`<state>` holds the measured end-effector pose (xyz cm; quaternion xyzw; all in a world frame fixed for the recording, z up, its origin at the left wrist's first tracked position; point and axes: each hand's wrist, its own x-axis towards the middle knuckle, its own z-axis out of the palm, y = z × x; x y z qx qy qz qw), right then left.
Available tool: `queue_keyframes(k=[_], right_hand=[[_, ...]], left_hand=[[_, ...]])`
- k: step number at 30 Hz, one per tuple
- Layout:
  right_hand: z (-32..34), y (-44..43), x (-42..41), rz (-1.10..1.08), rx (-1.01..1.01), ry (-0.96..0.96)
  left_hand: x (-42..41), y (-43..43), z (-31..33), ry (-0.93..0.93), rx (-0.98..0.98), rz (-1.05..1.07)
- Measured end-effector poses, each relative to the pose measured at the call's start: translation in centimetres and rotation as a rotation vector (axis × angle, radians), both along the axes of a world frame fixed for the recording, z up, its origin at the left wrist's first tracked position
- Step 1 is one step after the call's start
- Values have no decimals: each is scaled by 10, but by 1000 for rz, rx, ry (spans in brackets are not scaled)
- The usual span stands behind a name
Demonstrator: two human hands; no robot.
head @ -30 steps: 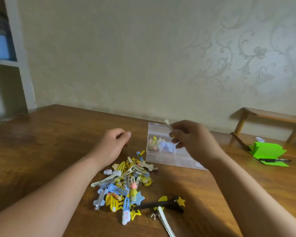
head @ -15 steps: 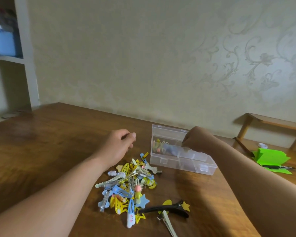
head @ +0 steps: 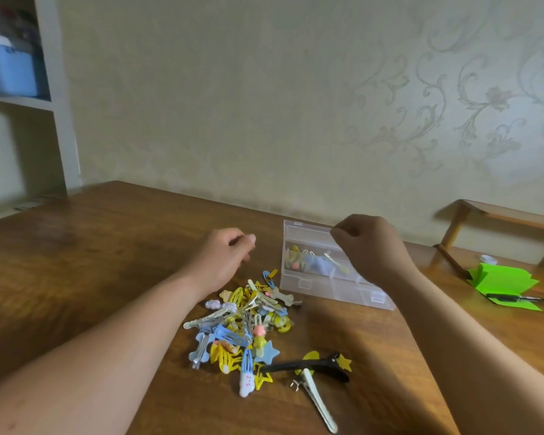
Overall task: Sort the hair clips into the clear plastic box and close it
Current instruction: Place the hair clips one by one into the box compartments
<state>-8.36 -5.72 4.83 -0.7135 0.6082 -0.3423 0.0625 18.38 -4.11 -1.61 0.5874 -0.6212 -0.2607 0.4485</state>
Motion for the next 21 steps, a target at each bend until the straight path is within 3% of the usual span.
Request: queue_keyframes(k=[3,7,16,21], right_hand=[[-8,38,16,178,-54,-82],[-26,63,33,371,49,45],[-44,63,41,441,174,258],[-47,59,41,467,180,262]], left_hand=[[1,1,0,-12,5,14],[1,1,-1,-25,-11,10],[-1,0,-3,-9,-19,4],[-1,-1,-4,3,-15,-2]])
